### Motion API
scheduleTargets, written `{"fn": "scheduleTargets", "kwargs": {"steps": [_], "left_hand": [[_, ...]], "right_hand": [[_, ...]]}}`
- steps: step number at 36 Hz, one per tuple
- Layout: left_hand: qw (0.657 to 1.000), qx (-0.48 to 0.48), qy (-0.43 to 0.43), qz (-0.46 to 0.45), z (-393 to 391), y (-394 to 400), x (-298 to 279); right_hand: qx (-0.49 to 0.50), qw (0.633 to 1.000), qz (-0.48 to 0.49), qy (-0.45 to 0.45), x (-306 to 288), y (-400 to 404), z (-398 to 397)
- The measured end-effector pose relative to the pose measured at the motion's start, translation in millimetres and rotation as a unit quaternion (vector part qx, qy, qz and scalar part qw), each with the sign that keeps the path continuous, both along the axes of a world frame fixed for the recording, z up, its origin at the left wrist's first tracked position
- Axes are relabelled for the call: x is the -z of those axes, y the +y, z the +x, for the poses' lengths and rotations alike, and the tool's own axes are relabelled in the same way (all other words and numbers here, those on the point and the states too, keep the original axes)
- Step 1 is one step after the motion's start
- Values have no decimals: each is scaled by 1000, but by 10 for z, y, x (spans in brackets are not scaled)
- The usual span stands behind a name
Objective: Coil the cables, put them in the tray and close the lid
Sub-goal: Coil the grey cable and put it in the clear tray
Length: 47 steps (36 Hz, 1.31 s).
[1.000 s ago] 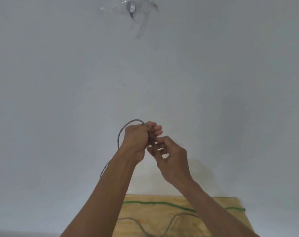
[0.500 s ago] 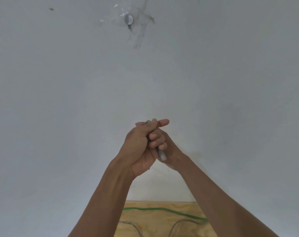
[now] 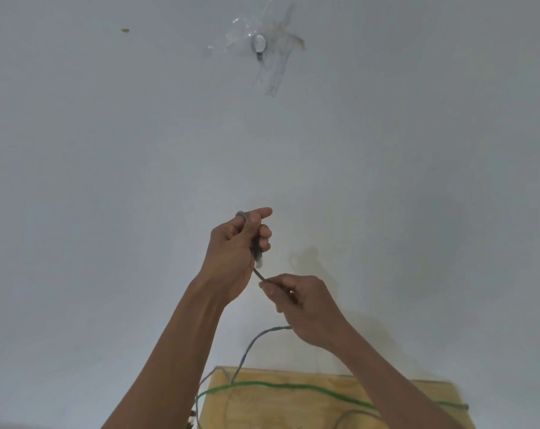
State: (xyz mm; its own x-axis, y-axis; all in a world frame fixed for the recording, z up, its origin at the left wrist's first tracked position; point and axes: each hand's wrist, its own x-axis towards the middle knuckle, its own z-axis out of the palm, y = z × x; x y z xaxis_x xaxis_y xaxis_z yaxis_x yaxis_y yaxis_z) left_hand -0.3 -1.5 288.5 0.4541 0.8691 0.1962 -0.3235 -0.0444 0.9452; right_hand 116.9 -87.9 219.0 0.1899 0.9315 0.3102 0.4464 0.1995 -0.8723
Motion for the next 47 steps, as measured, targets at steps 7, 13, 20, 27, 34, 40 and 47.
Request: {"fn": "scheduleTargets", "kwargs": {"steps": [7,13,20,27,34,40,47], "left_hand": [[981,-36,141,127,-75,42,223],[956,44,232,176,-109,-73,309],[979,167,117,11,45,-332,257],[974,223,1,-35,95,-395,128],[972,234,-33,-12,191,-352,85],[980,185,-76,-19,243,-251,-12],[990,141,-18,7,205,-79,20]], "right_hand": [[10,994,25,-106,-214,-82,133],[-47,988,61,-134,-647,-54,350],[-74,993,79,-44,-974,62,572],[-75,986,49,139,-657,193,575],[-78,978,-18,191,-238,49,358],[-62,978,-67,185,-107,-43,195],[-49,988,-40,139,-185,-126,148]]}}
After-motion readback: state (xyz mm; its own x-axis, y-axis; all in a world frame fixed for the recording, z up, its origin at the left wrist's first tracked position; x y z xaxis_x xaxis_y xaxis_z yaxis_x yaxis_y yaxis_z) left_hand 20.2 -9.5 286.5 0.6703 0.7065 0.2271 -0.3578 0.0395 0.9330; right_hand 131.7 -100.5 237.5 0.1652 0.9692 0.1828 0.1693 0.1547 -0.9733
